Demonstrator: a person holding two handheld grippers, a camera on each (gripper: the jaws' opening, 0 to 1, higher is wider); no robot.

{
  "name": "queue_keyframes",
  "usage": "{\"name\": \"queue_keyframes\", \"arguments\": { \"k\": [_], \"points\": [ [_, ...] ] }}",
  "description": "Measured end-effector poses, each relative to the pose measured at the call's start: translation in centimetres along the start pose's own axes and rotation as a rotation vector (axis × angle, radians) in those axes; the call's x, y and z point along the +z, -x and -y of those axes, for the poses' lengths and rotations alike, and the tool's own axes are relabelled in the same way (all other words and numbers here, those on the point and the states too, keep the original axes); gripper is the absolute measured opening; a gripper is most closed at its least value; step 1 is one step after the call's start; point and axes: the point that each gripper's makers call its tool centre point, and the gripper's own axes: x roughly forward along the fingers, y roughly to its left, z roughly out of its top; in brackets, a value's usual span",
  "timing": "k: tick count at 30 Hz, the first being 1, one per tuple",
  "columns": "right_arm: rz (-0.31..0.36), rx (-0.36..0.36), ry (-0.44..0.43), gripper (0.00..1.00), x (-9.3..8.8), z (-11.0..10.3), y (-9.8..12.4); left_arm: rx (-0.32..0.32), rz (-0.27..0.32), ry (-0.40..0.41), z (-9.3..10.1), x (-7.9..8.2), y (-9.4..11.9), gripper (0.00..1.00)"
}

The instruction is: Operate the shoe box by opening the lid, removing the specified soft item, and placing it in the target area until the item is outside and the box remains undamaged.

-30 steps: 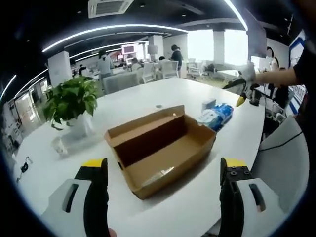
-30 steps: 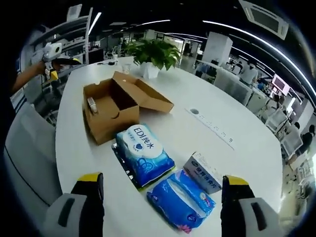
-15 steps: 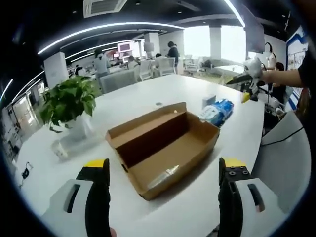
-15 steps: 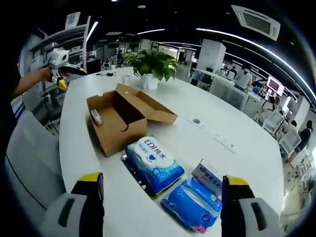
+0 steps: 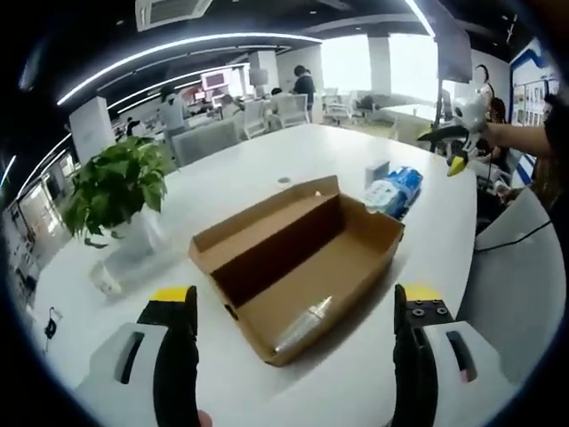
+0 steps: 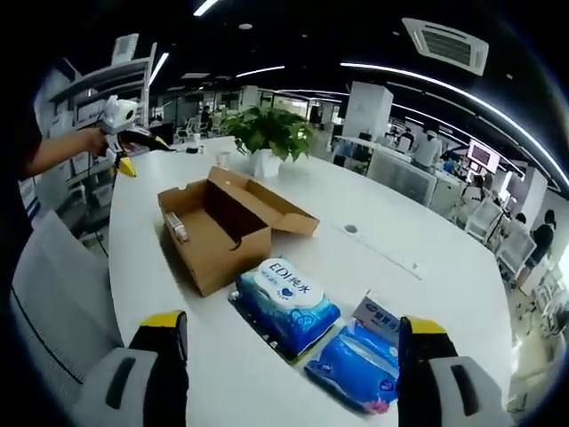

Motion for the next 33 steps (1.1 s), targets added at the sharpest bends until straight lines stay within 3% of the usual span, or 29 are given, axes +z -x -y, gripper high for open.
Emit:
{"name": "queue_keyframes", "arguments": {
  "k": [9,23,33],
  "points": [
    [0.003,0.001,-0.016,0.98,-1.1,-1.9,1.2,-0.038,-0.052,-0.032,0.2,-0.4,-1.4,0.89],
    [0.030,-0.052,-0.054,0.98,-1.5,-3.6,3.7,-0.096,-0.128,-0.084,0.7,-0.5,-3.5,0.84],
    [0.010,-0.080,-0.044,0.98,-2.1,-3.7,5.4,-0.139,-0.195,-0.124,0.7,-0.9,-5.8,0.80]
  ]
}}
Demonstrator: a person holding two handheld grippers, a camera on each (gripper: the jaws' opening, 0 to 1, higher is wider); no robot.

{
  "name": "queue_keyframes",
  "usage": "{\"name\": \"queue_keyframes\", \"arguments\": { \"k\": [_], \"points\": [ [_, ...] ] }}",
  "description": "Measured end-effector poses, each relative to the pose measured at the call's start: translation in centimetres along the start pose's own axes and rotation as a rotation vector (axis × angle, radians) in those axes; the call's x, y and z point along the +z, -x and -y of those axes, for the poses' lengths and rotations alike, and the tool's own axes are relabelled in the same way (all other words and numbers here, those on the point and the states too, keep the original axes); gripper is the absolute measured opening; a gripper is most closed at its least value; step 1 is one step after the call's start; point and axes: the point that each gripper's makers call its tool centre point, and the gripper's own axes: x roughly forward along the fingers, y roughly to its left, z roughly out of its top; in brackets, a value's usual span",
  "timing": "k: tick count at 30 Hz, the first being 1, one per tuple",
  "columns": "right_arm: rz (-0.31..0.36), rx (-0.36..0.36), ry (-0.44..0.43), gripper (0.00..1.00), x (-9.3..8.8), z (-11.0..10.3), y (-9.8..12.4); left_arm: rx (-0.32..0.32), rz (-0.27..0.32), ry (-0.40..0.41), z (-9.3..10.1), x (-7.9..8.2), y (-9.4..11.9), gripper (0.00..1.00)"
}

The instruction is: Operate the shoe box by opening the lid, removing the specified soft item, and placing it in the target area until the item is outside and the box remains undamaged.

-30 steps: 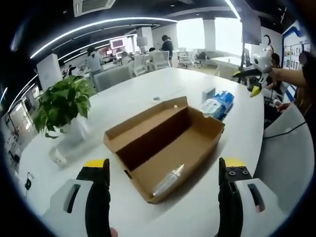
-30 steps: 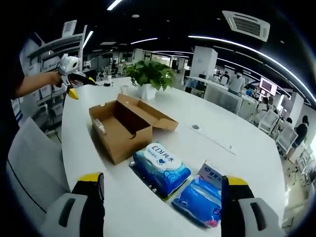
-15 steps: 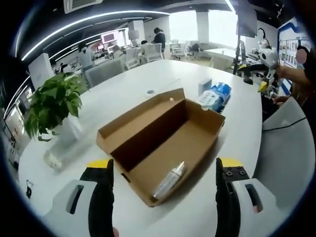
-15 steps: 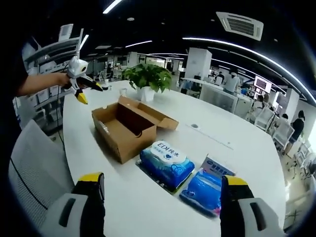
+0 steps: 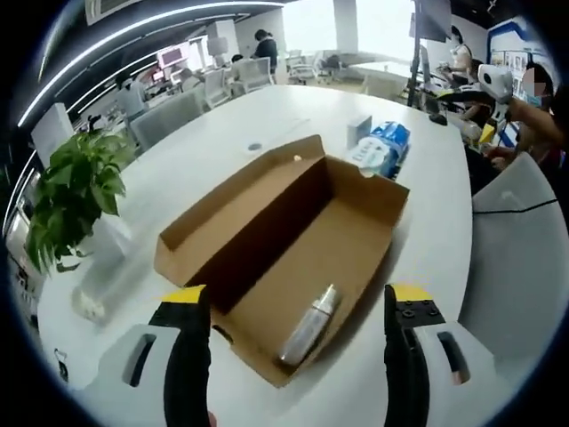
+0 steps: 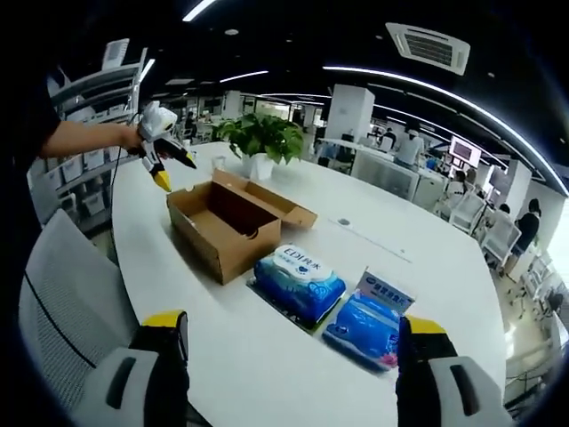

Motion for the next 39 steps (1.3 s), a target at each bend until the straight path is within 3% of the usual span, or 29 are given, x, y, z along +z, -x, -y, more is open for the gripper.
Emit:
{"name": "queue_keyframes", "arguments": {
  "k": [5,12,21,29,39],
  "points": [
    [-0.011,0.015,-0.013,0.98,-0.3,-0.3,0.5,-0.027,-0.029,0.000,-0.5,0.0,-1.2,0.78],
    [-0.004,-0.008,-0.046,0.98,-0.5,-0.1,1.6,-0.077,-0.120,-0.048,-0.8,-0.6,-3.6,0.76],
    [-0.019,0.024,-0.077,0.99,-1.1,-1.4,1.8,-0.132,-0.233,-0.111,-1.0,-0.7,-6.1,0.78],
    [-0.012,0.030,-0.090,0.99,-1.0,-2.7,2.5,-0.171,-0.298,-0.184,-1.0,-0.4,-6.7,0.77],
    [-0.005,0.023,-0.116,0.99,-1.0,-4.0,3.5,-0.210,-0.405,-0.276,-1.3,-2.1,-7.1,0.75]
  ]
}}
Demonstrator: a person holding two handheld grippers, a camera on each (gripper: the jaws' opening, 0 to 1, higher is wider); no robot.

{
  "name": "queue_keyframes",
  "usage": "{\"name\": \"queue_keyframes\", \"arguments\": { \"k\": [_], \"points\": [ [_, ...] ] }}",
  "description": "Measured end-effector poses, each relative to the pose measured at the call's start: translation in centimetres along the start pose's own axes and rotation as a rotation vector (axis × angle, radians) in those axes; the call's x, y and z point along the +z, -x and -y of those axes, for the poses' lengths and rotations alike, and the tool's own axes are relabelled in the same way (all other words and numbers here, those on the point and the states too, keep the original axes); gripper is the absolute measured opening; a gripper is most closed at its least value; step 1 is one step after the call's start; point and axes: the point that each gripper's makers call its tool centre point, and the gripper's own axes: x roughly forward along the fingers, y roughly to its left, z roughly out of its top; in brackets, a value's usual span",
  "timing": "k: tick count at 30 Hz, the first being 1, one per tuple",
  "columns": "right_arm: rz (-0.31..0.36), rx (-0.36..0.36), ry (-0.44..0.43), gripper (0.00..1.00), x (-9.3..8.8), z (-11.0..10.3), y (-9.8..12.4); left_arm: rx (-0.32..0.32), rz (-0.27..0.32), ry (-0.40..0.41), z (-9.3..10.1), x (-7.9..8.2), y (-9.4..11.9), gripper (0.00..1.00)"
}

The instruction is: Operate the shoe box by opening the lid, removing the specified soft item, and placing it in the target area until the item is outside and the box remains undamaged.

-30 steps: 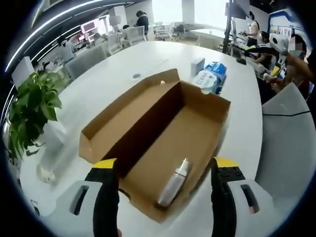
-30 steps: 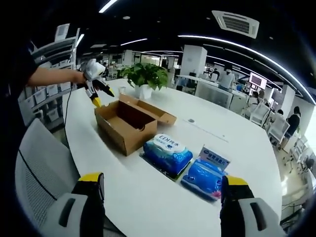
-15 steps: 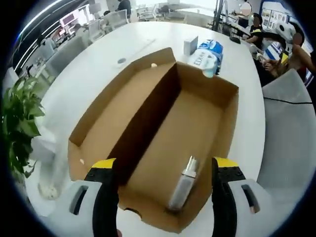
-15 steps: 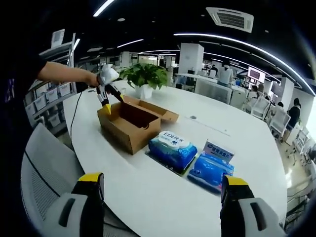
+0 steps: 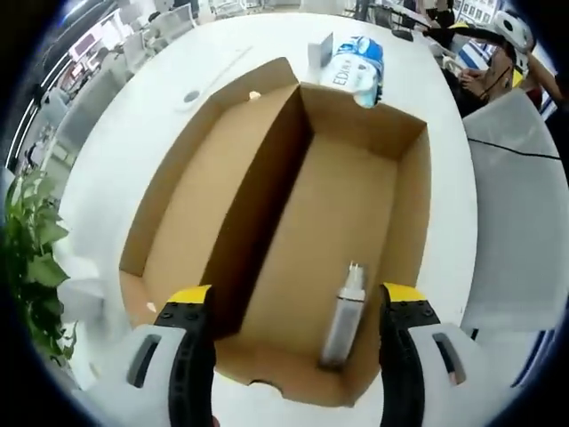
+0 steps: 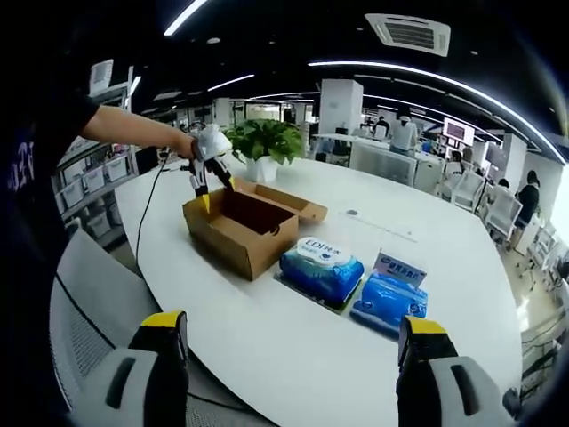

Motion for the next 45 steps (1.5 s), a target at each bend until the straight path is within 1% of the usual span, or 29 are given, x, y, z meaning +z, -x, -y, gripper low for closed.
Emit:
{"name": "queue_keyframes", "arguments": {
  "k": [4,7,10,12,14,16,18,21,24,27,32,36,40,42,45],
  "points": [
    [0.004,-0.004,-0.013,0.99,0.0,-0.1,0.2,-0.025,-0.028,-0.018,0.3,-0.5,-0.6,0.74],
    [0.001,-0.009,-0.013,0.99,-0.1,-0.1,0.3,-0.042,-0.055,-0.054,0.6,-1.0,-1.1,0.74],
    [0.005,-0.010,-0.020,0.99,-0.1,-0.3,0.5,-0.061,-0.076,-0.062,0.8,-1.5,-1.5,0.72],
    [-0.001,-0.017,-0.019,0.99,-0.2,-0.4,0.6,-0.077,-0.085,-0.093,0.8,-1.7,-1.9,0.69],
    [-0.003,-0.019,-0.024,0.99,-0.4,-0.5,0.6,-0.082,-0.099,-0.105,0.9,-1.9,-2.2,0.66],
    [-0.008,-0.019,-0.029,0.99,-0.7,-0.6,0.5,-0.086,-0.110,-0.127,0.8,-2.2,-2.7,0.65],
    [-0.028,-0.016,-0.029,0.99,-1.2,-0.8,0.3,-0.105,-0.129,-0.129,1.0,-2.5,-3.0,0.65],
    [-0.041,-0.017,-0.030,0.99,-1.6,-0.9,0.0,-0.131,-0.139,-0.139,1.5,-2.6,-3.2,0.63],
    [-0.045,-0.018,-0.036,0.99,-1.7,-1.0,-0.1,-0.167,-0.159,-0.160,2.0,-3.0,-3.6,0.61],
    [-0.044,-0.019,-0.042,0.99,-1.6,-1.0,-0.3,-0.176,-0.184,-0.183,2.1,-3.5,-4.1,0.60],
    [-0.048,-0.020,-0.056,0.98,-1.8,-1.1,-0.8,-0.203,-0.174,-0.156,2.4,-3.5,-4.8,0.57],
    [-0.050,-0.018,-0.060,0.98,-1.8,-1.2,-1.1,-0.232,-0.187,-0.158,3.1,-4.2,-5.5,0.57],
    [-0.050,-0.017,-0.061,0.98,-1.6,-1.3,-1.3,-0.223,-0.188,-0.162,3.2,-4.9,-6.0,0.54],
    [-0.051,-0.016,-0.061,0.98,-1.6,-1.2,-1.4,-0.223,-0.176,-0.159,3.4,-4.9,-6.0,0.52],
    [-0.053,-0.016,-0.060,0.97,-1.6,-1.2,-1.4,-0.216,-0.163,-0.159,3.1,-5.1,-5.9,0.50]
  ]
}}
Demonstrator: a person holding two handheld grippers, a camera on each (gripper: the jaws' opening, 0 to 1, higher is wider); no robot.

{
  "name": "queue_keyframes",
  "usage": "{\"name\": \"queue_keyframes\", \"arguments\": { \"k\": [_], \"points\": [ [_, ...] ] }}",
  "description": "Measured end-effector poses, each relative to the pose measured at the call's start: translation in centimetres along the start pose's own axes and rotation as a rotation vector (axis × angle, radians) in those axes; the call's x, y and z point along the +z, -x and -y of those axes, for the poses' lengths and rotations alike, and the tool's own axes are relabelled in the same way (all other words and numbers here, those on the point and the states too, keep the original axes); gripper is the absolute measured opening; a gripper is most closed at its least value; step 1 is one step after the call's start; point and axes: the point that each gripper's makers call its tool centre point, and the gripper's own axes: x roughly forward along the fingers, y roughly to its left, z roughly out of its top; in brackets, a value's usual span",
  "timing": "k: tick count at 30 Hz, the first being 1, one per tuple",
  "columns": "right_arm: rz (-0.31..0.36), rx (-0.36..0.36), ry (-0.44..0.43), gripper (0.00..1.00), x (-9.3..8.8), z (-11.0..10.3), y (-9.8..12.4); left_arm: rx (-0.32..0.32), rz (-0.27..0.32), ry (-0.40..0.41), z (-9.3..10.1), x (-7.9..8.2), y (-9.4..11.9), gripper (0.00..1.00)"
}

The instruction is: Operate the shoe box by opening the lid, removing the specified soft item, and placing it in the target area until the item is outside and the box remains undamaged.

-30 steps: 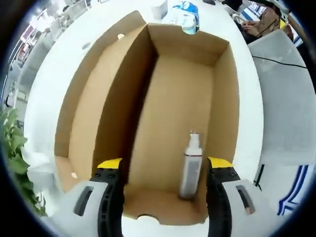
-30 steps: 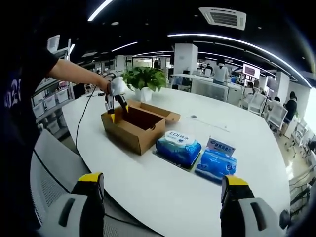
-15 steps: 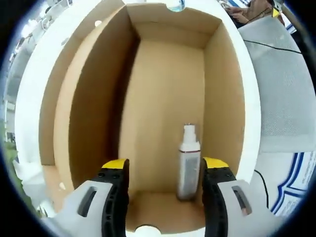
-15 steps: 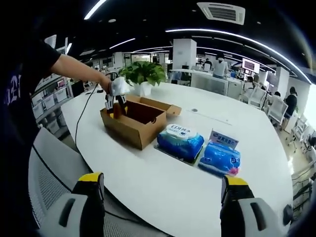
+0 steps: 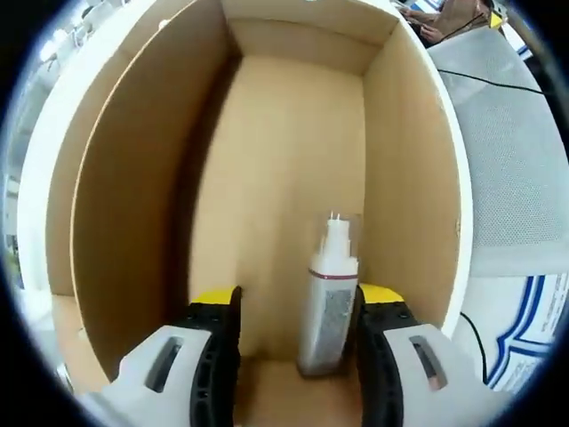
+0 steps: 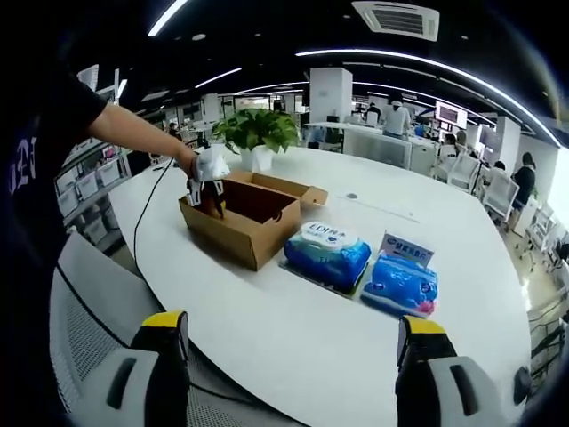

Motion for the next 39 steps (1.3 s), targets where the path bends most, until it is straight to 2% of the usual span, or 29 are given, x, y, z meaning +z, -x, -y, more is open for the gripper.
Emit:
{"name": "queue_keyframes", "arguments": {
  "k": [4,11,18,25,26,28,32,39],
  "points": [
    [0.001,0.003,0.001,0.97,0.1,-0.1,-0.2,0.004,0.010,0.007,0.2,-0.1,0.0,0.46],
    [0.008,0.008,0.003,0.96,0.2,-0.3,-0.4,-0.004,0.022,0.000,1.3,0.0,-0.2,0.29],
    [0.008,0.007,0.000,0.95,0.1,-0.3,-0.3,0.017,0.009,0.030,1.1,-0.2,-0.1,0.28],
    [0.009,0.012,-0.001,0.95,0.2,-0.4,-0.3,0.061,0.016,0.106,0.2,-0.3,0.0,0.28],
    [0.010,0.012,0.001,0.95,0.2,-0.4,-0.3,0.062,0.015,0.096,0.1,-0.3,0.0,0.28],
    [0.015,0.014,-0.001,0.95,0.3,-0.5,-0.3,0.084,0.001,0.017,-0.3,-0.5,0.1,0.30],
    [0.014,0.013,-0.001,0.94,0.3,-0.5,-0.3,0.080,-0.004,0.008,0.0,-0.7,0.0,0.36],
    [0.012,0.012,0.001,0.94,0.2,-0.5,-0.1,0.094,-0.021,-0.032,-0.1,-1.0,-0.2,0.29]
  ]
}}
